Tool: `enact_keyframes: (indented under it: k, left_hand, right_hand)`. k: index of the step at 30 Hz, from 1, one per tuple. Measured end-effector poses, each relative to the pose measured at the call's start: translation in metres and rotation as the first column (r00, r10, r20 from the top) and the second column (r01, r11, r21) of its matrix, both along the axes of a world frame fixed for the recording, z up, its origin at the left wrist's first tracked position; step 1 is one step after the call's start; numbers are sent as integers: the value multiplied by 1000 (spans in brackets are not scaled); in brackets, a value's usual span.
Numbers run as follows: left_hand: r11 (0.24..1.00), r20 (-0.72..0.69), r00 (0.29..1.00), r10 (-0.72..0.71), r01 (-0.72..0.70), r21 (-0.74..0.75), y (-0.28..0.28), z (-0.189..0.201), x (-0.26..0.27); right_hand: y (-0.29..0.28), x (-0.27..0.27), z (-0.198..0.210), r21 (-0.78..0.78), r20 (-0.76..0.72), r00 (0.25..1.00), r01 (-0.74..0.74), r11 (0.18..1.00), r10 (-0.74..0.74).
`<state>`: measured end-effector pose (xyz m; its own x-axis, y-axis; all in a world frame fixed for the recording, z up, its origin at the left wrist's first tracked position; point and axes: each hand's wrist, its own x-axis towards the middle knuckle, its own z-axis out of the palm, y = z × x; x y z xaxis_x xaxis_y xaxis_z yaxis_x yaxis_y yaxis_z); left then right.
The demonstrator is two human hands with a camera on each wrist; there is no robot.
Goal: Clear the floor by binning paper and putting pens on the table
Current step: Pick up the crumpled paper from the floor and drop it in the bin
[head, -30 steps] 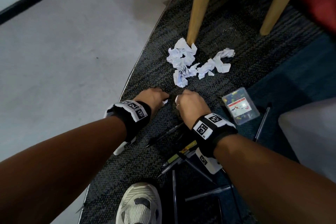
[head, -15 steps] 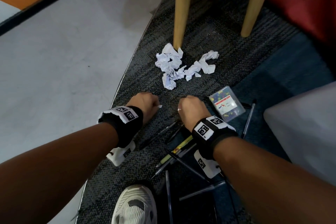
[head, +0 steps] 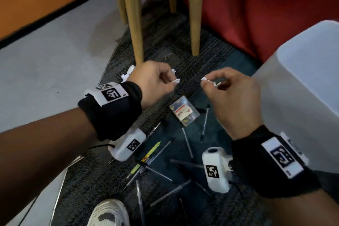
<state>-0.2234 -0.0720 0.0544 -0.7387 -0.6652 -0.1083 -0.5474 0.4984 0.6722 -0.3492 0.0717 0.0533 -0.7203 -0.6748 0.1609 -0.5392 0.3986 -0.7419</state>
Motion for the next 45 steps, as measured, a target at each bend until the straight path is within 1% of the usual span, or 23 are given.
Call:
enact_keyframes:
  k: [3, 6, 8, 10, 15, 18, 21, 25, 31, 36, 40, 42, 45]
  left_hand:
    - [998, -144, 987, -67, 64, -22, 23, 40, -30]
    - [990, -303, 943, -139, 142, -11, 46, 77, -53]
    - [983, -398, 901, -171, 185, -4, 58, 99, -66]
    - [975, -440, 874, -208, 221, -21, 68, 114, -80]
    - [965, -413, 873, -259, 246, -85, 85, 123, -109]
    - [953, -365, 880, -303, 285, -104, 100, 122, -121]
    - [937, -288, 893, -346, 311, -162, 109, 120, -129]
    - [908, -177, 895, -410, 383, -169, 115, 115, -134]
    - [891, -106, 892, -440, 419, -175, 120, 108, -133]
    - [887, -106, 886, -452, 433, -160, 118, 105, -134]
    - [840, -30, 851, -524, 510, -186, 116, 100, -132]
    - [829, -57, 839, -542, 521, -204, 112, 98, -128]
    - [862, -199, 842, -501, 465, -202, 99, 93, -115]
  right_hand:
    - [32, -11, 48, -99, -1, 999, 40, 994, -41]
    - [66, -22, 89, -153, -40, 994, 97, 983, -104]
    - [87, -34, 108, -191, -75, 978, 178, 965, -195]
    - [106, -50, 115, -195, -82, 958, 256, 947, -276]
    - [132, -71, 101, 30, -46, 946, 322, 946, -320]
    - [142, -68, 100, 98, -14, 942, 336, 937, -336]
    - [148, -64, 101, 37, 17, 931, 364, 931, -365]
    - [148, -56, 106, -62, 39, 929, 370, 927, -369]
    - [140, -55, 109, -132, 21, 935, 354, 926, -354]
    - [134, -55, 107, -149, 30, 936, 351, 924, -351]
    - [128, -54, 103, -180, 23, 945, 324, 929, -325]
    - [125, -53, 102, -215, 24, 949, 311, 926, -313]
    - [114, -45, 104, -266, 45, 965, 261, 928, -259]
